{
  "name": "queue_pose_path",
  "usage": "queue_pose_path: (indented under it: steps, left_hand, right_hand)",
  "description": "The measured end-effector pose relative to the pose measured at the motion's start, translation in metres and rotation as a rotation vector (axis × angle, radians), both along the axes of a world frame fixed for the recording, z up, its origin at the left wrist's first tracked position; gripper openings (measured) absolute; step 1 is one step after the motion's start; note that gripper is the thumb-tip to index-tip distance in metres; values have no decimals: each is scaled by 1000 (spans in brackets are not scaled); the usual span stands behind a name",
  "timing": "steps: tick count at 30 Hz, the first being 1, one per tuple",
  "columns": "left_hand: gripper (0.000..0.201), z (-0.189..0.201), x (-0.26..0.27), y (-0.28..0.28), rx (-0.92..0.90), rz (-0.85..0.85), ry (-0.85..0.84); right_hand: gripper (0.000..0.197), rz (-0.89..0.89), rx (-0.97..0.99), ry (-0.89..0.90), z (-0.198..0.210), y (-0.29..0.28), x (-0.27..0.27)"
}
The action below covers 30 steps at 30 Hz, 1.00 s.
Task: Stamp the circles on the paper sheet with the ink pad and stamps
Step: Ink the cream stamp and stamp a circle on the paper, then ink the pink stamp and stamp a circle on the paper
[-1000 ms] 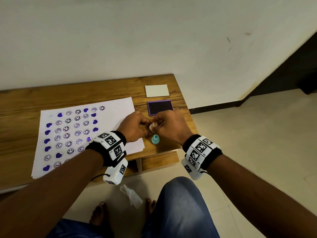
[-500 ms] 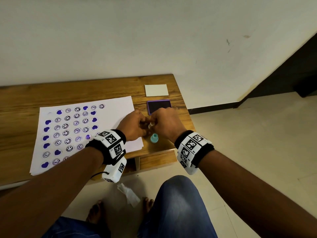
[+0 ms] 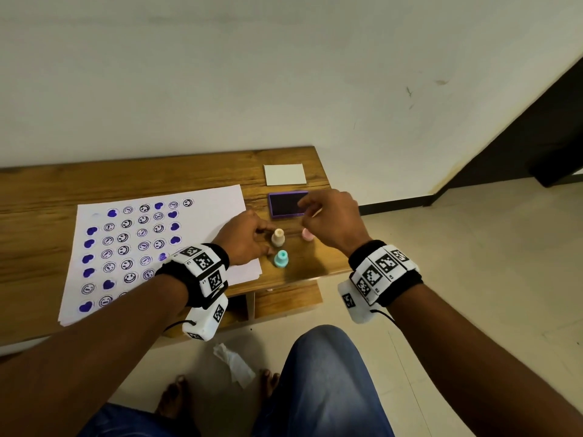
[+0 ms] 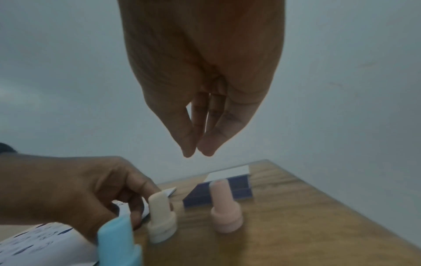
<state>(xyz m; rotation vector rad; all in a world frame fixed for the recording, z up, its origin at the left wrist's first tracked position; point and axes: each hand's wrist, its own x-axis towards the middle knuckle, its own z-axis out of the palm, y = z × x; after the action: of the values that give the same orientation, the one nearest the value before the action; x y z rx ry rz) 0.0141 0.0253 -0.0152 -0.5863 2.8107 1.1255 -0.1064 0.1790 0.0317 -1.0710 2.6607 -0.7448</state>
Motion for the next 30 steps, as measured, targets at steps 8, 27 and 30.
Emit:
queue_pose_path:
  steps: [8,27,30]
  left_hand:
    - [44,11,14,3,-42,88,104]
    - [52,40,2,81,394,242,429]
    - [44,43,1,85,427,294,445]
  right_hand:
    - [36,-3,111,-59,-11,20,-5]
    - [12,-141,-597,-627,10,49,5]
    - [15,-138,-632,-705,9,52,4]
